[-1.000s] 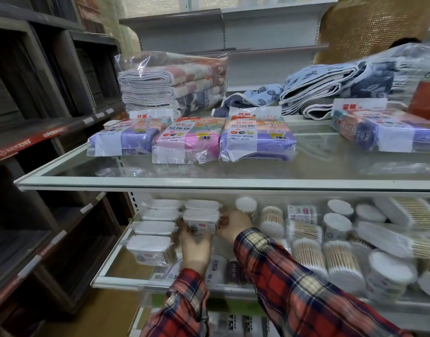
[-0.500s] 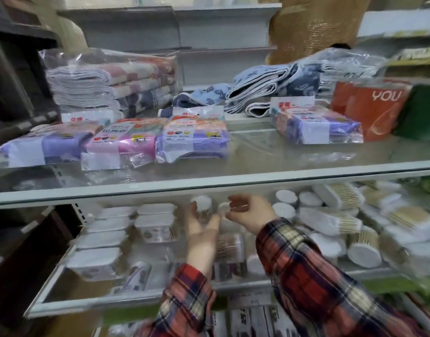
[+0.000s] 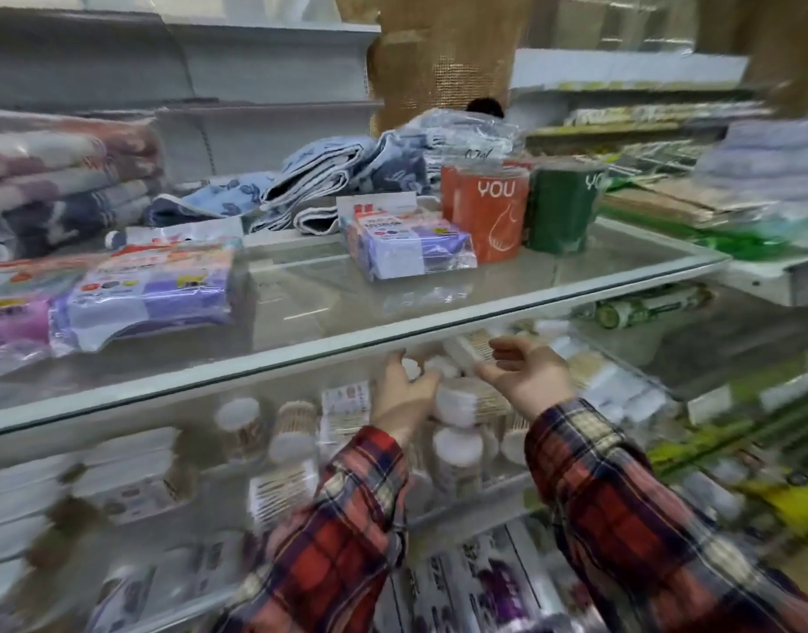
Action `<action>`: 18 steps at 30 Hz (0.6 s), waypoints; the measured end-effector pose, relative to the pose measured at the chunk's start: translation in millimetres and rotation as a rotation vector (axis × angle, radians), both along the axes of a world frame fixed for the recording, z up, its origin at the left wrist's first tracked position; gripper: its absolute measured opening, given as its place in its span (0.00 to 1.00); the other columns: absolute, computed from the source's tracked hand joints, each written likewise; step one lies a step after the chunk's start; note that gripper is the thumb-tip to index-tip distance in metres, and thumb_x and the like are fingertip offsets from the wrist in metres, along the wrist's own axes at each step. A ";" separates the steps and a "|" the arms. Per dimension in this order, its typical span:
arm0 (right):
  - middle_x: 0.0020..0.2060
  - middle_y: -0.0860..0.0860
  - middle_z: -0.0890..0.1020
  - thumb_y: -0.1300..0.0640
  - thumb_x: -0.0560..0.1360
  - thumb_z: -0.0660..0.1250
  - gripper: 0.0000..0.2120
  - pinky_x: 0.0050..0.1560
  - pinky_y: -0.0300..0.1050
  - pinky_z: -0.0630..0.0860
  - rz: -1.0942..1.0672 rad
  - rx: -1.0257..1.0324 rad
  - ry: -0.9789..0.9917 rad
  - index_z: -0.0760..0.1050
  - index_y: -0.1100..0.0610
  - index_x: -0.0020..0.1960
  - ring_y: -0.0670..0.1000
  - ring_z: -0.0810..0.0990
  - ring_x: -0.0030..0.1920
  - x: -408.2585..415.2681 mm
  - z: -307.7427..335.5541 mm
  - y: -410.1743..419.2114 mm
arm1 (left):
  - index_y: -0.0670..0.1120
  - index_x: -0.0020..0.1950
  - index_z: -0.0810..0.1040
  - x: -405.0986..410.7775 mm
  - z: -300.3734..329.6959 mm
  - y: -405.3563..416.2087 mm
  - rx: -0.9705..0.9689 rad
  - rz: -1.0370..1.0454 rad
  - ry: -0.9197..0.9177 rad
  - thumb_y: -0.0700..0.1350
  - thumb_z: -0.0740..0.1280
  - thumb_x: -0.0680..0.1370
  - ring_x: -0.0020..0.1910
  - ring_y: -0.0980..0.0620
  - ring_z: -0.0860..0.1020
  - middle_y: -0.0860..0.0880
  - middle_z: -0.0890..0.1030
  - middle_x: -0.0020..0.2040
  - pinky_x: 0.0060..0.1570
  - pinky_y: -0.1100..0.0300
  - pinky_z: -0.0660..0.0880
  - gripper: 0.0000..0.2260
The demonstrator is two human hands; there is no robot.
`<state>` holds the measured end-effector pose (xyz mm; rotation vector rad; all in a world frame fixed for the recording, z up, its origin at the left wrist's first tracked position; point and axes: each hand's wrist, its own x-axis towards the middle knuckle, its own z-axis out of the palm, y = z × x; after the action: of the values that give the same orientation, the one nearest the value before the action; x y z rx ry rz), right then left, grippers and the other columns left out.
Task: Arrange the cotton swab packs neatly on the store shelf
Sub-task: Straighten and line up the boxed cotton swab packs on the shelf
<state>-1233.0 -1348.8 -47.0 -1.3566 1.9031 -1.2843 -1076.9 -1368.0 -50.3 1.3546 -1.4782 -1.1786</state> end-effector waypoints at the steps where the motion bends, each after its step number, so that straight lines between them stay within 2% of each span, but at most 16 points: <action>1: 0.49 0.51 0.81 0.50 0.67 0.75 0.22 0.60 0.47 0.75 -0.023 0.021 0.018 0.76 0.55 0.58 0.51 0.80 0.52 -8.3 -0.4 2.9 | 0.47 0.76 0.60 -3.6 0.2 -2.6 0.001 -0.014 -0.029 0.50 0.66 0.75 0.62 0.49 0.72 0.51 0.71 0.63 0.66 0.49 0.70 0.31; 4: 0.52 0.52 0.81 0.45 0.67 0.75 0.27 0.60 0.47 0.74 -0.057 0.105 0.093 0.75 0.56 0.61 0.52 0.80 0.54 -23.5 -2.5 14.2 | 0.47 0.71 0.67 -11.7 -3.2 -13.5 -0.009 -0.023 -0.131 0.50 0.65 0.74 0.64 0.46 0.73 0.47 0.74 0.66 0.66 0.48 0.70 0.25; 6: 0.50 0.50 0.81 0.42 0.66 0.74 0.29 0.58 0.42 0.74 -0.047 0.143 0.129 0.74 0.55 0.62 0.51 0.80 0.54 -25.0 -4.6 22.1 | 0.48 0.63 0.74 -13.9 -12.9 -25.7 0.009 0.002 -0.144 0.46 0.64 0.76 0.60 0.44 0.76 0.44 0.78 0.62 0.63 0.47 0.72 0.16; 8: 0.48 0.49 0.81 0.39 0.65 0.74 0.30 0.56 0.42 0.74 -0.006 0.170 0.127 0.74 0.54 0.61 0.50 0.79 0.52 -22.0 -8.5 27.2 | 0.48 0.54 0.77 -13.6 -27.6 -39.9 0.012 -0.004 -0.153 0.48 0.63 0.74 0.60 0.42 0.77 0.41 0.80 0.59 0.64 0.45 0.71 0.11; 10: 0.51 0.49 0.81 0.36 0.63 0.74 0.32 0.57 0.44 0.75 0.036 0.207 0.133 0.73 0.53 0.60 0.50 0.79 0.51 -17.0 -15.5 28.7 | 0.41 0.50 0.77 -12.8 -40.0 -48.7 0.044 -0.031 -0.172 0.51 0.60 0.69 0.59 0.38 0.76 0.37 0.80 0.56 0.61 0.46 0.72 0.18; 11: 0.53 0.49 0.81 0.35 0.62 0.73 0.34 0.57 0.46 0.75 0.042 0.228 0.150 0.72 0.52 0.61 0.50 0.79 0.52 -14.6 -18.0 28.5 | 0.39 0.48 0.77 -12.6 -38.1 -46.0 0.053 -0.046 -0.180 0.50 0.59 0.68 0.58 0.38 0.77 0.36 0.79 0.54 0.59 0.48 0.72 0.18; 13: 0.53 0.49 0.80 0.32 0.60 0.72 0.37 0.58 0.49 0.75 0.038 0.269 0.172 0.70 0.51 0.62 0.51 0.79 0.52 -10.8 -22.2 25.1 | 0.42 0.47 0.79 -9.5 -26.8 -35.1 0.074 -0.061 -0.206 0.49 0.61 0.70 0.54 0.41 0.78 0.38 0.81 0.51 0.53 0.54 0.74 0.14; 15: 0.51 0.48 0.80 0.30 0.57 0.71 0.39 0.55 0.49 0.76 0.035 0.313 0.186 0.69 0.50 0.61 0.51 0.79 0.48 -6.6 -22.9 21.8 | 0.43 0.50 0.80 -8.8 -22.8 -31.8 0.083 -0.090 -0.205 0.51 0.63 0.69 0.52 0.44 0.80 0.42 0.82 0.51 0.51 0.56 0.76 0.16; 18: 0.48 0.47 0.80 0.31 0.57 0.72 0.39 0.53 0.47 0.76 0.030 0.327 0.168 0.68 0.50 0.61 0.51 0.79 0.46 -1.5 -25.3 17.0 | 0.46 0.48 0.81 -6.7 -34.6 -42.0 0.129 -0.103 -0.191 0.54 0.62 0.62 0.49 0.42 0.82 0.42 0.83 0.49 0.53 0.46 0.79 0.20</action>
<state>-1234.5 -1331.8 -72.3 -1.3463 2.0856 -0.8189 -1083.6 -1410.0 -84.9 1.5293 -1.6475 -1.2565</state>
